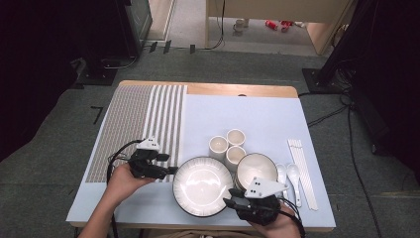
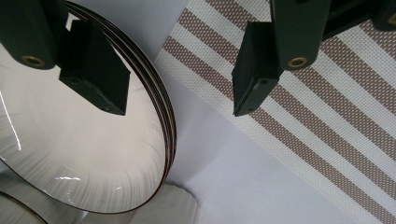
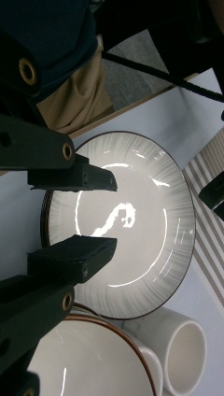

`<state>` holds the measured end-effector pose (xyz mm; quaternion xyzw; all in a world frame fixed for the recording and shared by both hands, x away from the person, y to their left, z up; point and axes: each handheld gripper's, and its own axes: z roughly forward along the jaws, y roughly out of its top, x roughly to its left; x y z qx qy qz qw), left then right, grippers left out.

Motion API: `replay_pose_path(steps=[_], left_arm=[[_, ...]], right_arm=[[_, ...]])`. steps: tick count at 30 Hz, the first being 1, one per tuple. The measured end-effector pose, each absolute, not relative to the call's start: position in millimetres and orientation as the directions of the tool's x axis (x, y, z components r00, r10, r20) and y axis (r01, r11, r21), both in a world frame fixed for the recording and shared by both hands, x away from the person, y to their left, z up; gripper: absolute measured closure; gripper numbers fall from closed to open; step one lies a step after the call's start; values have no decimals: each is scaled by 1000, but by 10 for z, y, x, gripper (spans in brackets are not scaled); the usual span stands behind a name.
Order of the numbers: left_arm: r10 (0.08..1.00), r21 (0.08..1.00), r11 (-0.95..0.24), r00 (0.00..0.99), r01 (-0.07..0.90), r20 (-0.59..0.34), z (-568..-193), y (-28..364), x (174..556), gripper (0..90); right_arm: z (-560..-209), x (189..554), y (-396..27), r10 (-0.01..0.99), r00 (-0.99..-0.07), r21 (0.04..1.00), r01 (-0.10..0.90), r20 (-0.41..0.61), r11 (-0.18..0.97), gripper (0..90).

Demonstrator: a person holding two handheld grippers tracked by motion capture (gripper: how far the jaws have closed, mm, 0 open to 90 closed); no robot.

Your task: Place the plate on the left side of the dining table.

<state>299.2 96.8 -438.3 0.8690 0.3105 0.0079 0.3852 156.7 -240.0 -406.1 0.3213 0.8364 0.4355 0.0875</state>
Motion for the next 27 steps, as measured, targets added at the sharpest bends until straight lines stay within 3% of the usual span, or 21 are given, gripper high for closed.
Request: replay_pose_path(steps=[11,22,27], left_arm=[[549,672,-510,805,537,-226,-4380,978,3000,365],[549,671,-513,806,535,-223,-4385,965,3000,350],[550,670,-513,805,536,-222,-4385,965,3002,348]], right_arm=[[-4258,1582,-2349,623,-768,772,485,150,412,725],[-4380,1610,-2381,645,-749,745,517,155,421,875],[-4437,1604,-2351,640,-751,722,533,163,442,897]])
